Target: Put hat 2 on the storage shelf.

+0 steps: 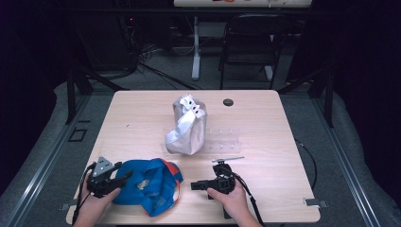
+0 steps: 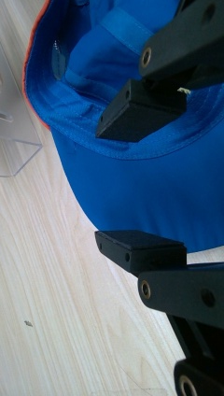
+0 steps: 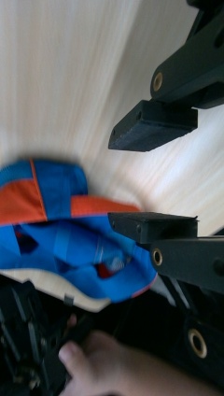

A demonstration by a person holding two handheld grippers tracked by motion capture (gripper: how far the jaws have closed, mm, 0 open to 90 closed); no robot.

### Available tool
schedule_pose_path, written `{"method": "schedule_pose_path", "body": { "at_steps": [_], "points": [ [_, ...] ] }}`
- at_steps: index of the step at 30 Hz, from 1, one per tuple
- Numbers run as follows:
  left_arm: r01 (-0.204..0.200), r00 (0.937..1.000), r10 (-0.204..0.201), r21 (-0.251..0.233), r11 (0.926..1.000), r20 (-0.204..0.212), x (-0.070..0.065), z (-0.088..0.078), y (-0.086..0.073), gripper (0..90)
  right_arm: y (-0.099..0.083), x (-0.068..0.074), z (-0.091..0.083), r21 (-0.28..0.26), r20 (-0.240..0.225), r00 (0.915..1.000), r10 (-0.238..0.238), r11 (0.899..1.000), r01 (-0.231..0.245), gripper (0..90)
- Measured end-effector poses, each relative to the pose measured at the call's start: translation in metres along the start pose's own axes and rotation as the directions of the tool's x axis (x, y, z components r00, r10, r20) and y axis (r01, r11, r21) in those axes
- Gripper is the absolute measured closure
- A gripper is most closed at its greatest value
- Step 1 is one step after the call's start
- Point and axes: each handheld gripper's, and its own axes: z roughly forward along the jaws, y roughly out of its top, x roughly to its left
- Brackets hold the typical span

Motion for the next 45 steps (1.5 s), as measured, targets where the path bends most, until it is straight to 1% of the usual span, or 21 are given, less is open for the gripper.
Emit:
{"method": "schedule_pose_path", "body": {
  "at_steps": [1,2,3,4,9,11,14,15,17,18,20,25,27,28,33,35,38,39,40,42,45],
  "points": [
    [-0.004,1.0000,0.004,0.000,1.0000,0.001,0.000,0.000,0.000,44.5,0.001,0.000,0.004,0.008,-0.025,0.9996,0.014,1.000,-0.014,58.8],
    [-0.007,1.0000,0.007,0.002,1.0000,0.000,0.000,0.000,0.000,44.5,0.002,0.000,0.009,0.018,-0.028,0.9992,0.028,0.999,-0.027,59.0],
    [-0.007,1.0000,0.007,0.002,1.0000,-0.001,0.000,0.000,0.000,44.5,0.002,0.000,0.014,0.019,-0.053,0.9981,0.031,0.999,-0.030,59.0],
    [-0.003,1.0000,0.003,0.000,1.0000,0.002,0.000,0.001,0.000,44.5,0.002,0.001,0.019,0.027,-0.064,0.9973,0.035,0.999,-0.033,59.0],
    [-0.007,1.0000,0.007,0.003,1.0000,0.001,0.001,0.001,-0.001,44.5,0.002,0.006,0.038,0.056,-0.077,0.9968,0.018,0.998,-0.013,59.1],
    [-0.004,1.0000,0.004,0.003,1.0000,0.000,0.001,0.001,-0.001,44.5,0.002,0.006,0.041,0.065,-0.072,0.9972,0.019,0.998,-0.015,59.1],
    [-0.010,0.9999,0.010,0.006,0.9999,0.000,0.001,0.001,-0.001,44.5,0.002,0.003,0.051,0.076,-0.091,0.9949,0.043,0.996,-0.036,59.2],
    [-0.009,1.0000,0.009,0.005,0.9999,0.001,0.001,0.001,-0.001,44.5,0.002,0.003,0.053,0.081,-0.080,0.9957,0.046,0.996,-0.039,59.3],
    [-0.007,1.0000,0.007,0.004,1.0000,0.001,0.001,0.002,-0.001,44.5,0.002,0.003,0.054,0.095,-0.088,0.9953,0.041,0.995,-0.032,59.5],
    [-0.007,1.0000,0.007,0.003,1.0000,0.001,0.001,0.002,-0.001,44.5,0.001,0.003,0.059,0.104,-0.106,0.9933,0.046,0.994,-0.035,61.5],
    [-0.009,1.0000,0.009,0.007,0.9999,0.002,0.001,0.002,-0.001,44.5,0.001,0.004,0.060,0.116,-0.111,0.9928,0.043,0.993,-0.030,65.9],
    [-0.007,1.0000,0.006,0.008,0.9999,0.002,0.001,0.002,-0.001,44.5,0.004,0.002,0.055,0.122,-0.153,0.9839,0.091,0.990,-0.073,77.4],
    [-0.007,1.0000,0.007,0.008,0.9999,0.002,0.001,0.002,-0.001,44.5,0.005,0.003,0.054,0.121,-0.159,0.9827,0.095,0.990,-0.076,77.7],
    [-0.007,1.0000,0.007,0.007,0.9999,0.001,0.001,0.002,-0.001,44.5,0.004,0.004,0.053,0.109,-0.170,0.9800,0.103,0.990,-0.086,78.0],
    [-0.009,1.0000,0.009,0.003,1.0000,-0.002,0.001,0.002,-0.001,44.5,0.005,0.005,0.047,0.098,-0.174,0.9775,0.120,0.990,-0.104,78.3],
    [-0.011,0.9999,0.011,0.003,0.9999,-0.002,0.001,0.001,-0.001,44.5,0.006,0.006,0.039,0.094,-0.185,0.9743,0.129,0.989,-0.113,78.4],
    [-0.011,0.9999,0.011,0.005,0.9999,-0.003,0.002,0.002,-0.001,44.4,0.008,0.006,0.028,0.087,-0.179,0.9747,0.134,0.989,-0.120,78.4],
    [-0.011,0.9999,0.011,0.005,0.9999,-0.003,0.002,0.002,-0.001,44.5,0.008,0.005,0.024,0.084,-0.187,0.9739,0.129,0.990,-0.115,78.4],
    [-0.011,0.9999,0.011,0.005,0.9999,-0.003,0.001,0.001,-0.001,44.5,0.009,0.005,0.020,0.082,-0.178,0.9757,0.127,0.990,-0.114,78.4],
    [-0.011,0.9999,0.011,0.002,0.9999,-0.003,0.001,0.001,-0.001,44.5,0.008,0.003,0.013,0.070,-0.188,0.9727,0.136,0.990,-0.125,78.4],
    [-0.009,1.0000,0.009,0.003,1.0000,-0.004,0.001,0.002,-0.001,44.5,0.008,-0.002,0.000,0.065,-0.181,0.9737,0.138,0.990,-0.128,78.4]
  ]
}}
